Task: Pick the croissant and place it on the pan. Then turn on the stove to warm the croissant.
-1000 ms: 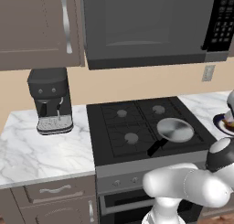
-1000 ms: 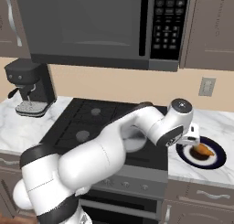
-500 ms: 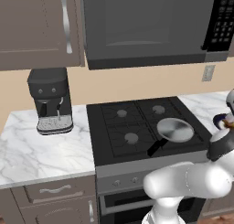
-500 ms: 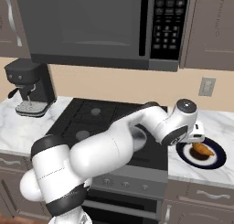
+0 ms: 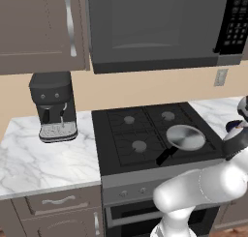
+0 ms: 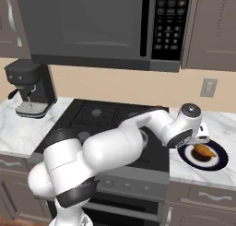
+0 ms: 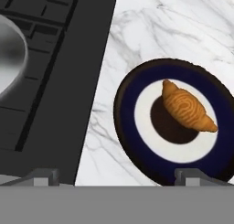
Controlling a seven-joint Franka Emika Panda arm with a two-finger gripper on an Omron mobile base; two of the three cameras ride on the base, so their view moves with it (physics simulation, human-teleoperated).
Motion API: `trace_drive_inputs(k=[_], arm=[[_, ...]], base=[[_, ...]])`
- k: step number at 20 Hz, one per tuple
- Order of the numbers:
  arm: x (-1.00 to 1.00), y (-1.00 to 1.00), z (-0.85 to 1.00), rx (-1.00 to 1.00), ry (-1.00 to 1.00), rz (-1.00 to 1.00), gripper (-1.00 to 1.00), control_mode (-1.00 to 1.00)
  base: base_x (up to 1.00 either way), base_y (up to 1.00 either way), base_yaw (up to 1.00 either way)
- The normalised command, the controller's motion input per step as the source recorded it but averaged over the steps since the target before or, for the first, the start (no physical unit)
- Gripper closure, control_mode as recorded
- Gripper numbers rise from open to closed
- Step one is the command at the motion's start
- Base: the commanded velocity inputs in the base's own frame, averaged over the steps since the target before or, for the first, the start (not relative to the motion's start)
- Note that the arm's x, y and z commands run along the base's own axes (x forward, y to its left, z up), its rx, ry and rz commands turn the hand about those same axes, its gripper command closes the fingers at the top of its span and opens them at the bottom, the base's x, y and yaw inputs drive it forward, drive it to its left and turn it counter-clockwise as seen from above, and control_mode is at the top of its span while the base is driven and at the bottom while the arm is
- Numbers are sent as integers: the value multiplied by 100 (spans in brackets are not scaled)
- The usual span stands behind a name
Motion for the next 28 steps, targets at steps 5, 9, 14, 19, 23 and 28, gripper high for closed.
trace_drive_inputs(k=[5,9,14,19,23,28], arm=[[5,-26,-13,-2,0,4,-100,-100],[4,-22,-15,0,0,8,-100,-100],[13,-13,-11,-1,0,10,-100,-100],[19,-3,-2,-3,0,9,-100,-100],[12,-1,-4,-4,1,0,-100,-100],[3,0,-11,-3,6,0,-100,-100]], base=[[0,0,0],[0,0,0],[0,0,0],[0,0,0],[0,0,0],[0,0,0]])
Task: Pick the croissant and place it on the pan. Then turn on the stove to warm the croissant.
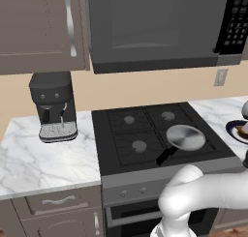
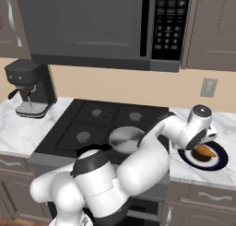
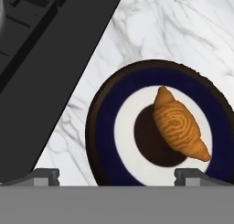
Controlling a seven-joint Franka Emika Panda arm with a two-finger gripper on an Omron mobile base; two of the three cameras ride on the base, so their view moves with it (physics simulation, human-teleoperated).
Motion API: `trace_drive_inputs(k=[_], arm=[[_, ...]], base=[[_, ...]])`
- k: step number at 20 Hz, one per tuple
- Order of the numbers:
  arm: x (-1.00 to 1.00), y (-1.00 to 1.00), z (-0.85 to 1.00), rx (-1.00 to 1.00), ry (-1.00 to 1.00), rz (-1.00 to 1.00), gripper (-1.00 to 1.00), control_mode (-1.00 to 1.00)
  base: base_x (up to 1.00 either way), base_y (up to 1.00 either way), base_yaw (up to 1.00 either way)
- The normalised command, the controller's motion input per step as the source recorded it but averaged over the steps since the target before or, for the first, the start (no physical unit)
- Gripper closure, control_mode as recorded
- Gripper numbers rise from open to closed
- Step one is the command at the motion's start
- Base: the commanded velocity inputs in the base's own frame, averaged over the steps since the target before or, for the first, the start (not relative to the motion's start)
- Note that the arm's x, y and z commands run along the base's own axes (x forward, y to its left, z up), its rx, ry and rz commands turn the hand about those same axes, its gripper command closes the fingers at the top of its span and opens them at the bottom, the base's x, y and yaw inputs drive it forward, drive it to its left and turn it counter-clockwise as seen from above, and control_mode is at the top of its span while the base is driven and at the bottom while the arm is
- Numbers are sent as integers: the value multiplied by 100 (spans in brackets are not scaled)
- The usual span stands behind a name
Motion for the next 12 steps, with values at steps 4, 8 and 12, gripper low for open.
trace_drive_inputs(k=[4,8,12], arm=[[0,0,-5,0,1,0,-100,-100],[-2,0,0,0,0,0,-100,-100],[-5,0,0,0,0,0,-100,-100]], base=[[0,0,0],[0,0,0],[0,0,0]])
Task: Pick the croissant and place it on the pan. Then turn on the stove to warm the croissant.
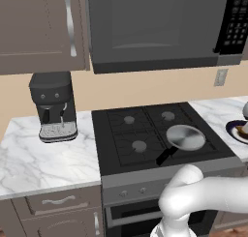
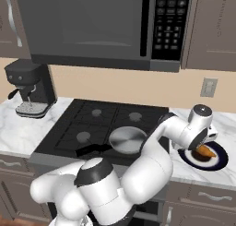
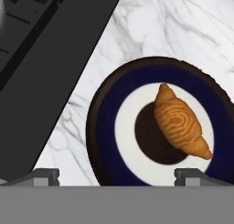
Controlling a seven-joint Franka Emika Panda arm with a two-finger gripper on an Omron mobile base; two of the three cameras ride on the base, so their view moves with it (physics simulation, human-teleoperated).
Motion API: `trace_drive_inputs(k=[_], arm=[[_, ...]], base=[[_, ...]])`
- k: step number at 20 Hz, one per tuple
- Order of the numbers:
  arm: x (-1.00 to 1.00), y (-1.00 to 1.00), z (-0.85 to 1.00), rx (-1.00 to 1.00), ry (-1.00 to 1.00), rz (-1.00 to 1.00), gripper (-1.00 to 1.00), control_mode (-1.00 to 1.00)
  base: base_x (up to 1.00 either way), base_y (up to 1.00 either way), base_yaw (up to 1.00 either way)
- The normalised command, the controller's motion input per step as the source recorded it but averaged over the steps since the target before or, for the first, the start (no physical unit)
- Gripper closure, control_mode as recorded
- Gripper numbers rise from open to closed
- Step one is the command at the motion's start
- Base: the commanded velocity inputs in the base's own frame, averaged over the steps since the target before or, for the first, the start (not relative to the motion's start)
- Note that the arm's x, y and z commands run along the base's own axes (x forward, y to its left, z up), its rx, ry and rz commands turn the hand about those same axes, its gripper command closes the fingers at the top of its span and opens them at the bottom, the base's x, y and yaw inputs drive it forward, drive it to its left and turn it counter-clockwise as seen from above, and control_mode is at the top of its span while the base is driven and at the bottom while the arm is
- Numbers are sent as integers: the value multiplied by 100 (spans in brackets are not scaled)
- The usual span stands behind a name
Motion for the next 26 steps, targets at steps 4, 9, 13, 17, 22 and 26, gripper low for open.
trace_drive_inputs(k=[4,9,13,17,22,26], arm=[[0,0,0,0,0,0,-100,-100],[0,0,0,0,-2,0,-100,-100],[0,0,0,0,0,0,-100,-100],[0,0,-2,0,-2,0,-100,-100],[0,0,-6,0,-3,2,-100,-100],[5,0,-7,0,0,3,-100,-100]], base=[[0,0,0],[0,0,0],[0,0,0],[0,0,0],[0,0,0],[0,0,0]])
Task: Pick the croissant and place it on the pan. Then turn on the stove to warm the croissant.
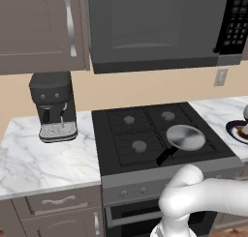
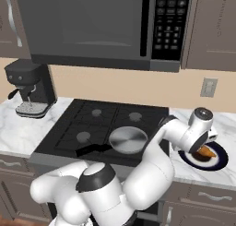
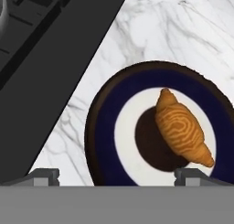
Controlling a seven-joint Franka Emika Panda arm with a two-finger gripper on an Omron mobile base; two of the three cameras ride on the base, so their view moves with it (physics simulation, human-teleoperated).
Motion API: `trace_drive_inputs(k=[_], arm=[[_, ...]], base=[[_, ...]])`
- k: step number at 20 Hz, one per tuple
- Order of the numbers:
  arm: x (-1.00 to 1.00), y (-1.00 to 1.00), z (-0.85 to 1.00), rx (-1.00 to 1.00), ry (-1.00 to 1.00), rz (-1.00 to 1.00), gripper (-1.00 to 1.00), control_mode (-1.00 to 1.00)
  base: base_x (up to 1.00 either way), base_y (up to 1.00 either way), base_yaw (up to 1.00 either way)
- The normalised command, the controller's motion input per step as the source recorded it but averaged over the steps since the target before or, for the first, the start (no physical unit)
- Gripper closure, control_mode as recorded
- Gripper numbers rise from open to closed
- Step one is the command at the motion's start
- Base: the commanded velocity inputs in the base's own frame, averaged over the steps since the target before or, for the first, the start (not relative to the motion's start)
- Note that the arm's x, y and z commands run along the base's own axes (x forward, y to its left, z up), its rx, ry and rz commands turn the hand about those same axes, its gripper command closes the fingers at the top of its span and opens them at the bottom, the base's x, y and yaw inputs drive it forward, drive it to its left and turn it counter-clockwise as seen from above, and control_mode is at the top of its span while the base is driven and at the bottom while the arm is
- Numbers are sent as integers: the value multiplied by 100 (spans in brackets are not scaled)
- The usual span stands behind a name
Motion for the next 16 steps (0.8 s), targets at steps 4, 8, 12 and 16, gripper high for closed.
trace_drive_inputs(k=[4,8,12,16], arm=[[13,-2,-6,0,0,1,-100,-100],[11,-4,-1,0,0,1,-100,-100],[5,-8,0,0,0,1,-100,-100],[3,-11,-1,0,0,2,-100,-100]], base=[[0,0,0],[0,0,0],[0,0,0],[0,0,0]])
